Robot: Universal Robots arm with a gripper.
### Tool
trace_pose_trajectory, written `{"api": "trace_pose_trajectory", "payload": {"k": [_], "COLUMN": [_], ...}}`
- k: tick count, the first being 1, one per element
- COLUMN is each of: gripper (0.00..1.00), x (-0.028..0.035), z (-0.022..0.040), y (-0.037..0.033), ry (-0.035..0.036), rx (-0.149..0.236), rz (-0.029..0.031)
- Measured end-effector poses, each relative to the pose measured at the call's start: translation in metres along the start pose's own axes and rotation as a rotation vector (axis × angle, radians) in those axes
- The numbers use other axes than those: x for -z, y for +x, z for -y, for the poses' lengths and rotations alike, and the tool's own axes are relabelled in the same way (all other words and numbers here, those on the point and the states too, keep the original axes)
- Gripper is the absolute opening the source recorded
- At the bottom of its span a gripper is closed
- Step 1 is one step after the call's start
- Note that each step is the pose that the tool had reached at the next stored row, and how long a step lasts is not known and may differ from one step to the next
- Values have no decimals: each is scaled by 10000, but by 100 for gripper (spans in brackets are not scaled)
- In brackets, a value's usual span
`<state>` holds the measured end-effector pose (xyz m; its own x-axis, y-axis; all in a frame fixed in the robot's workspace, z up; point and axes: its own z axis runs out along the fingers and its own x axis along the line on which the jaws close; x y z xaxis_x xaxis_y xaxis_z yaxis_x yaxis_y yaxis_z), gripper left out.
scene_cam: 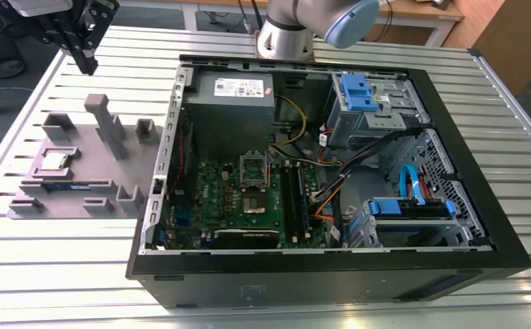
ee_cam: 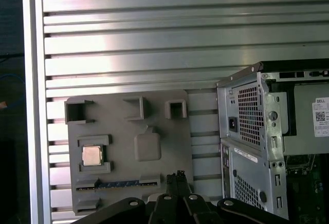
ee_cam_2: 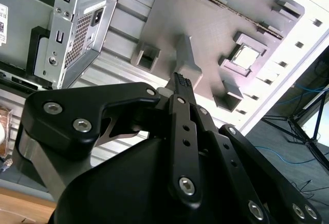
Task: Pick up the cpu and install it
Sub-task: 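Reach for the cpu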
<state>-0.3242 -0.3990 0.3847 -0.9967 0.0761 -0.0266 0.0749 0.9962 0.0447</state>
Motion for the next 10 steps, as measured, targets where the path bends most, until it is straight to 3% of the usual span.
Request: {"api": "trace_pose_trajectory", "payload": {"k": [10], "gripper": [11], "x": [-12], "z": [7], "y": [83], "ry": [1], "rx": [1], "rz": [-1]}}
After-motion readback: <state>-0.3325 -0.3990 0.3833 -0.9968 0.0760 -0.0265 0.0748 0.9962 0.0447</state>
